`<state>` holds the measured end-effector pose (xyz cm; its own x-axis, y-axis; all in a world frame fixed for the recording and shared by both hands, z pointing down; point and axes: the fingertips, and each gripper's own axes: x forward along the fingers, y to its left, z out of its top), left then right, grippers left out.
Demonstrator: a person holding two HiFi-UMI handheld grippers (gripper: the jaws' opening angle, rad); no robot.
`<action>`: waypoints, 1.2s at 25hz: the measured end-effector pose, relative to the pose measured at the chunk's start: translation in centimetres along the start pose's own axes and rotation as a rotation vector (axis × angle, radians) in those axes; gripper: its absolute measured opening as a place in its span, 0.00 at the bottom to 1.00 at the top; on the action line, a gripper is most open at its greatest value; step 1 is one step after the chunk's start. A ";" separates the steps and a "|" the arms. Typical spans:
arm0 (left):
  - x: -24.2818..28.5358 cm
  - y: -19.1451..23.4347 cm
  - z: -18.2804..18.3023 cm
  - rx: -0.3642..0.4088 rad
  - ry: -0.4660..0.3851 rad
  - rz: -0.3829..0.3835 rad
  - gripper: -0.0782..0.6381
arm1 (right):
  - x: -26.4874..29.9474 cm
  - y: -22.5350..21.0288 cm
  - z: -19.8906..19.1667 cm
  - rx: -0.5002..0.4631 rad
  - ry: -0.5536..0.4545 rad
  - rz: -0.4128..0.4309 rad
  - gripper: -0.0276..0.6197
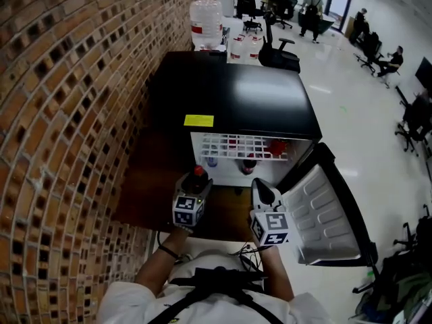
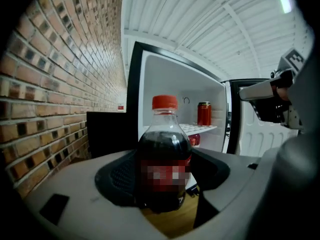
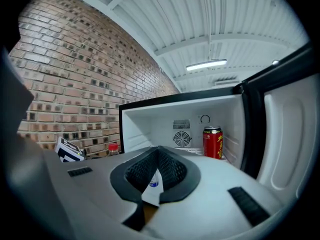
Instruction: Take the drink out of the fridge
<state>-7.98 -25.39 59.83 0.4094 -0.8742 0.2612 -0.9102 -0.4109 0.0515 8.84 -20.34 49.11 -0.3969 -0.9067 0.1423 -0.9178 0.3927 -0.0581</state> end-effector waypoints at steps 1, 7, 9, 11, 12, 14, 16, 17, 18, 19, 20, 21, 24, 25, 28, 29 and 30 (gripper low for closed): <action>-0.2 0.4 -0.8 -0.006 0.011 0.009 0.54 | 0.1 0.2 -0.2 -0.001 0.005 0.003 0.05; -1.0 2.6 -5.0 -0.023 0.051 0.049 0.54 | 0.8 1.7 -1.1 -0.011 0.029 0.029 0.05; -1.1 3.1 -6.1 -0.030 0.065 0.058 0.54 | 0.9 2.0 -1.3 -0.015 0.033 0.034 0.05; -1.1 3.6 -6.9 -0.035 0.073 0.067 0.54 | 0.9 2.2 -1.3 -0.016 0.036 0.036 0.05; -1.0 4.0 -7.5 -0.039 0.079 0.072 0.54 | 0.9 2.2 -1.3 -0.017 0.038 0.036 0.05; -0.8 4.7 -9.0 -0.050 0.098 0.086 0.54 | 0.8 2.2 -1.6 -0.018 0.045 0.034 0.05; -0.4 5.2 -10.4 -0.072 0.121 0.100 0.54 | 0.7 2.0 -2.1 -0.016 0.056 0.029 0.05; -0.3 5.4 -10.9 -0.085 0.130 0.106 0.54 | 0.8 1.9 -2.3 -0.015 0.061 0.027 0.05; -0.1 5.7 -11.4 -0.096 0.137 0.114 0.54 | 0.8 1.9 -2.5 -0.015 0.065 0.025 0.05; 0.0 6.0 -11.8 -0.104 0.145 0.122 0.54 | 0.9 1.9 -2.6 -0.015 0.069 0.025 0.05; 0.0 6.2 -12.3 -0.108 0.153 0.129 0.54 | 0.9 1.9 -2.8 -0.015 0.073 0.026 0.05; 0.1 6.4 -12.7 -0.109 0.159 0.135 0.54 | 0.9 1.9 -3.0 -0.015 0.077 0.027 0.05; 0.6 7.0 -13.8 -0.116 0.174 0.147 0.54 | 1.0 1.8 -3.2 -0.015 0.085 0.030 0.05; 0.7 7.2 -14.2 -0.122 0.181 0.151 0.54 | 1.1 1.8 -3.3 -0.017 0.087 0.030 0.05; 1.0 7.8 -15.1 -0.141 0.193 0.166 0.54 | 1.2 1.9 -3.7 -0.022 0.098 0.033 0.05; 1.1 7.9 -15.4 -0.144 0.198 0.169 0.54 | 1.2 1.8 -3.9 -0.024 0.102 0.033 0.05; 1.3 8.1 -15.7 -0.143 0.202 0.172 0.54 | 1.2 1.8 -4.0 -0.026 0.106 0.033 0.05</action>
<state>-15.78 -25.79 75.70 0.2408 -0.8525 0.4640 -0.9705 -0.2079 0.1217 6.73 -20.13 53.17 -0.4228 -0.8725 0.2450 -0.9035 0.4269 -0.0389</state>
